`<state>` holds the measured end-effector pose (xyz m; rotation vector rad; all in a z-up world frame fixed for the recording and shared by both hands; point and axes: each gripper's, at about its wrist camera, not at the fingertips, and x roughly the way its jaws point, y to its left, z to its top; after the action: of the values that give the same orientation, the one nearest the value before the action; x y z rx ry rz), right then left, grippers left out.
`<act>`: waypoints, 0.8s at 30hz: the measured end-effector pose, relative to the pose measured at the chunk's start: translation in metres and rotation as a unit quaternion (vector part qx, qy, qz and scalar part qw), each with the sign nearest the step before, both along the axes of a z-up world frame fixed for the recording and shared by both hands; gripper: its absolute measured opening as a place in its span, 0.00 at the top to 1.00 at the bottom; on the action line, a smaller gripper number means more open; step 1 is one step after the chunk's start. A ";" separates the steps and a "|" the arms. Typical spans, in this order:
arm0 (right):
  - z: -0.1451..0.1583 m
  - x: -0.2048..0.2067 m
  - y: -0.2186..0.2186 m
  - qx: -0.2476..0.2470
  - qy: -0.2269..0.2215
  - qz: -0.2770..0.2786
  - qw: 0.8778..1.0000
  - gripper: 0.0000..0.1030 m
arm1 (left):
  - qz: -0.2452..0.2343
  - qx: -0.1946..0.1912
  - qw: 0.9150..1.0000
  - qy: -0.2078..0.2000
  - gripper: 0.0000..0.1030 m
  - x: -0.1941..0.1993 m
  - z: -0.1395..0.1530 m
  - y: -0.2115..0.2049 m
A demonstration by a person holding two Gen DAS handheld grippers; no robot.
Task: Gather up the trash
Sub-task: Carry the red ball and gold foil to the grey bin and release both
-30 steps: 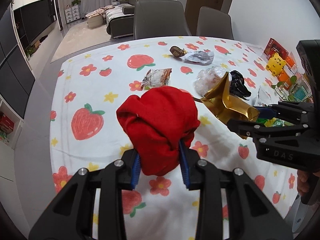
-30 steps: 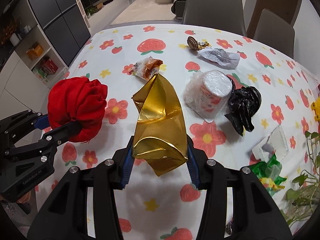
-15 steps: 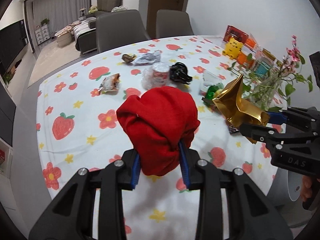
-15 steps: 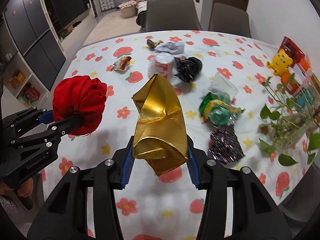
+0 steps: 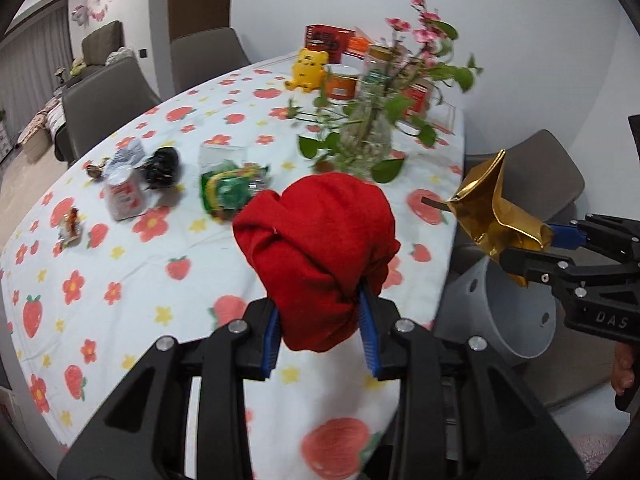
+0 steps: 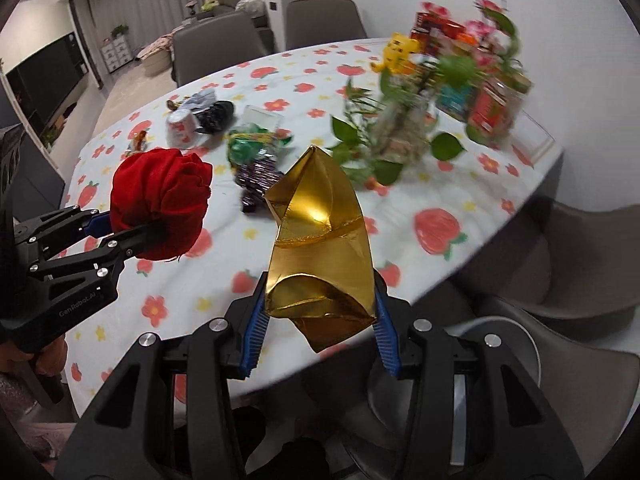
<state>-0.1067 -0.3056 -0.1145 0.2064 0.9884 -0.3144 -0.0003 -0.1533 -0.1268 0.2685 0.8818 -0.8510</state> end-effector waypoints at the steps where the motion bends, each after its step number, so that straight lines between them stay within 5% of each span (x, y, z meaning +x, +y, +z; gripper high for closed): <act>1: 0.000 -0.020 -0.013 -0.003 0.003 -0.019 1.000 0.56 | -0.014 -0.002 1.000 0.005 0.68 -0.011 -0.001 -0.014; 9: -0.015 -0.147 -0.085 0.010 0.023 -0.169 0.985 0.56 | -0.141 0.003 0.990 0.024 0.68 -0.091 -0.011 -0.115; 18: -0.019 -0.202 -0.114 0.019 0.014 -0.253 0.967 0.56 | -0.257 0.016 0.966 0.029 0.66 -0.146 -0.021 -0.190; 20: -0.021 -0.210 -0.122 0.034 -0.001 -0.276 0.960 0.50 | -0.270 0.022 0.962 0.029 0.61 -0.153 -0.024 -0.202; 22: -0.022 -0.217 -0.128 0.045 -0.019 -0.292 0.955 0.30 | -0.282 0.028 0.958 0.029 0.56 -0.159 -0.025 -0.212; 24: -0.023 -0.220 -0.132 0.044 -0.023 -0.297 0.954 0.30 | -0.291 0.032 0.956 0.021 0.49 -0.162 -0.026 -0.218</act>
<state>-0.3264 -0.4373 -0.1370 0.5936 0.8787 -0.8124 -0.1622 -0.3713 -0.1523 0.5874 0.8832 -1.3792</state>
